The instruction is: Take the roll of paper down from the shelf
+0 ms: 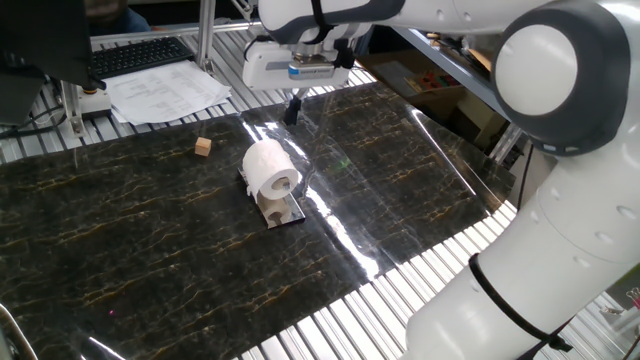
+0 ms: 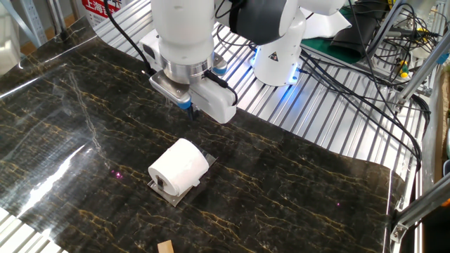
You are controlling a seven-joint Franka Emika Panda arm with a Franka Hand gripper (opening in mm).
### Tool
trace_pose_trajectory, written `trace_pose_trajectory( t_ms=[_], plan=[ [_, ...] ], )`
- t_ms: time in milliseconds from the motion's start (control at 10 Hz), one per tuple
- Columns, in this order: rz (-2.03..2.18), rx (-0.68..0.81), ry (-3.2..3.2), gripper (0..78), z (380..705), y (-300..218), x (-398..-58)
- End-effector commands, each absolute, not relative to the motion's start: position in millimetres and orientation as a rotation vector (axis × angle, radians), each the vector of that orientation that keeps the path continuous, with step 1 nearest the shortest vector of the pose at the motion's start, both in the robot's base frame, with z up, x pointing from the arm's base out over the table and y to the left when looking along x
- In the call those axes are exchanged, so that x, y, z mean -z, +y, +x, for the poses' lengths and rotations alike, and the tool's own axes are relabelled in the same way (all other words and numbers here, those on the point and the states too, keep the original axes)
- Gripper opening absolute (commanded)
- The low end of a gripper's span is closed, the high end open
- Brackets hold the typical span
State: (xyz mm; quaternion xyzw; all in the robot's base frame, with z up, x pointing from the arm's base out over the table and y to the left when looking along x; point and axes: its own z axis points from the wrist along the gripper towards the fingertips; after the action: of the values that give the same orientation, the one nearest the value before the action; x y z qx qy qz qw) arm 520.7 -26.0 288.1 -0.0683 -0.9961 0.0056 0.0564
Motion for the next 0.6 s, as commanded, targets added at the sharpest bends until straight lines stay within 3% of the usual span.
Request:
trace_pose_trajectory(
  t_ms=[100,600],
  plan=[
    [-0.182,0.004,-3.019,0.0,521.4,-28.6,-281.0],
    [-0.152,0.015,-3.022,0.0,521.1,-29.2,-278.8]
  ],
)
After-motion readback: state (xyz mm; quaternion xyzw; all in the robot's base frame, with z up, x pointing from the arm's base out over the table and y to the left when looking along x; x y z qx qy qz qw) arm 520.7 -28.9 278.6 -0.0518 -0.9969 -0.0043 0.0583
